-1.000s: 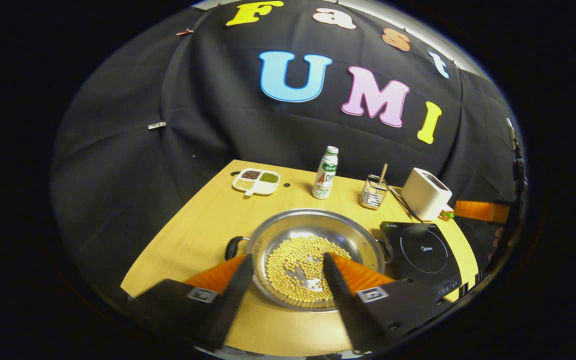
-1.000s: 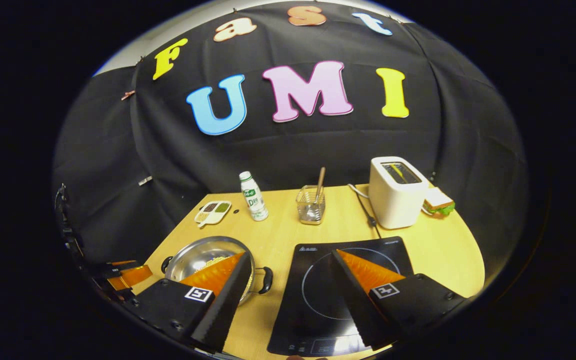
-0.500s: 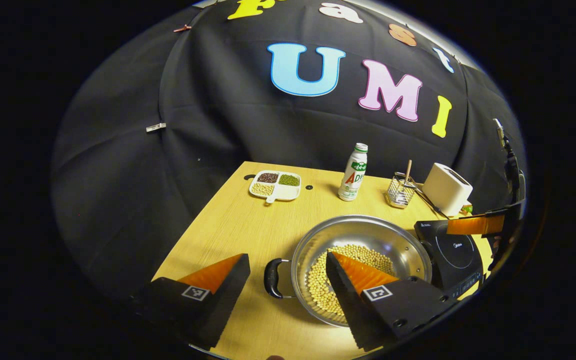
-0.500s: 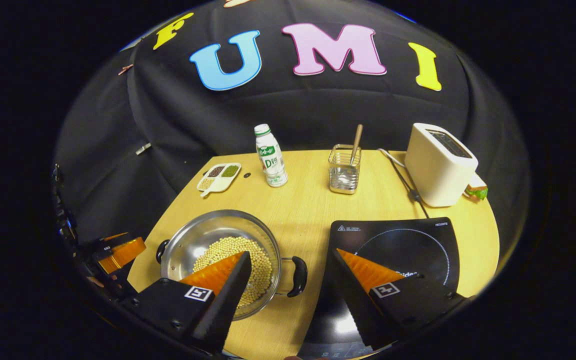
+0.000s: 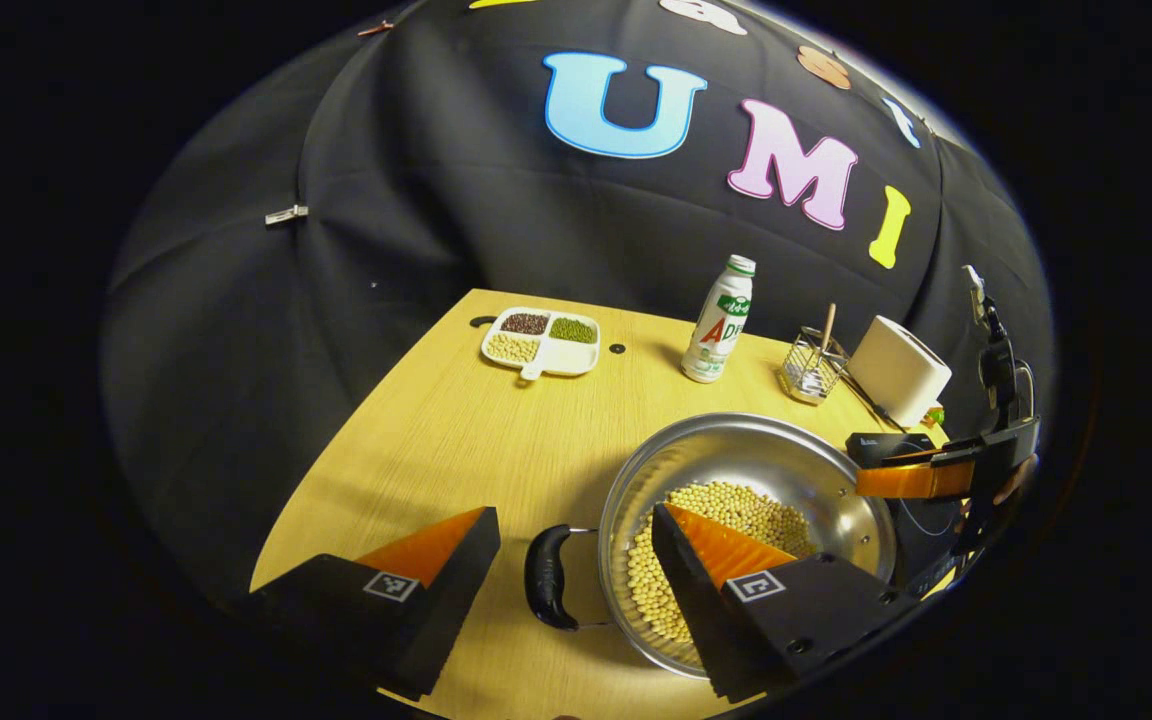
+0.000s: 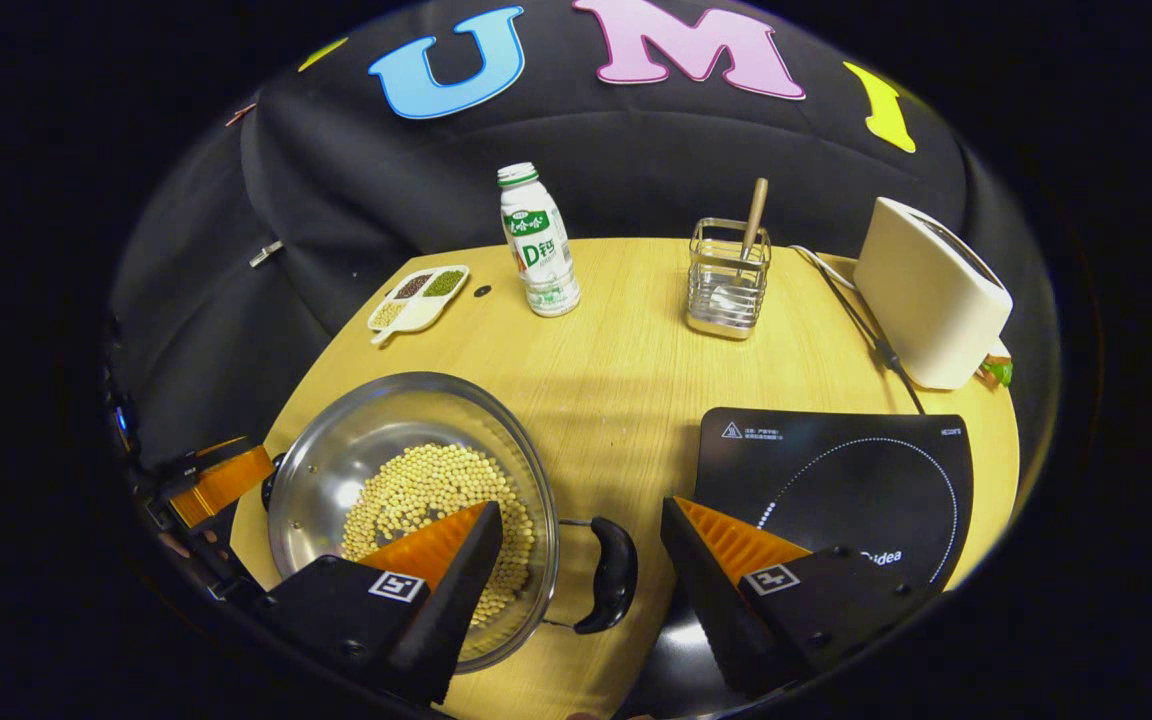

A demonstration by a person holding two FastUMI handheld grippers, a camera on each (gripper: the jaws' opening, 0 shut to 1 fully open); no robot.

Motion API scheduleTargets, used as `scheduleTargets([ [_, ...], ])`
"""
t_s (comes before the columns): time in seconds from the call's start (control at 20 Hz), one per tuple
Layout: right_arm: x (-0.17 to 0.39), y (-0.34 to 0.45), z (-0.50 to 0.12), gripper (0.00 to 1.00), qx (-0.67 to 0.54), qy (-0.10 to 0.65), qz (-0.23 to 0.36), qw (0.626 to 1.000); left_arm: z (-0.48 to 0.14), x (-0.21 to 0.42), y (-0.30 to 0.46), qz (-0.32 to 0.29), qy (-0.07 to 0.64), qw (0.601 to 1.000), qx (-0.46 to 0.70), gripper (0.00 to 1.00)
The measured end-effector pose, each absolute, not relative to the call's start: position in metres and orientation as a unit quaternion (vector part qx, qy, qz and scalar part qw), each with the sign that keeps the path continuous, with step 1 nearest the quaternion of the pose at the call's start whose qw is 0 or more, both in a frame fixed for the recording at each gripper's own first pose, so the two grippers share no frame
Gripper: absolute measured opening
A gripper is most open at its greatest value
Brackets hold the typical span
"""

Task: First push the handle of the pot to place it horizontally, then grasp the pot with both hands and set it on the induction cooktop.

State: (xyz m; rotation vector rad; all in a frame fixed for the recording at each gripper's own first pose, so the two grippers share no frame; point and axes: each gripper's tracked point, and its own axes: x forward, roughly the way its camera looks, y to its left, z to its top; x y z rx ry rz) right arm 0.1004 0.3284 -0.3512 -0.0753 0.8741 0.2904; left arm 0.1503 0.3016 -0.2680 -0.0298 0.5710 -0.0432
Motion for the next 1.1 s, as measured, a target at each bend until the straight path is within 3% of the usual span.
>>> scheduleTargets([
  [0.75,0.087,0.340,-0.402,0.98,-0.078,0.441,0.146,0.882,-0.336,0.166,0.297,-0.059,0.351,0.934,-0.036,0.92],
  [0.9,0.085,0.341,-0.406,0.97,-0.077,0.442,0.142,0.882,-0.349,0.165,0.303,-0.058,0.364,0.929,-0.034,0.85],
  [1.05,0.083,0.345,-0.409,0.83,-0.070,0.445,0.136,0.883,-0.350,0.166,0.312,-0.052,0.363,0.930,-0.034,0.80],
  [1.1,0.086,0.340,-0.410,0.82,-0.078,0.441,0.126,0.885,-0.351,0.166,0.315,-0.051,0.365,0.929,-0.033,0.72],
])
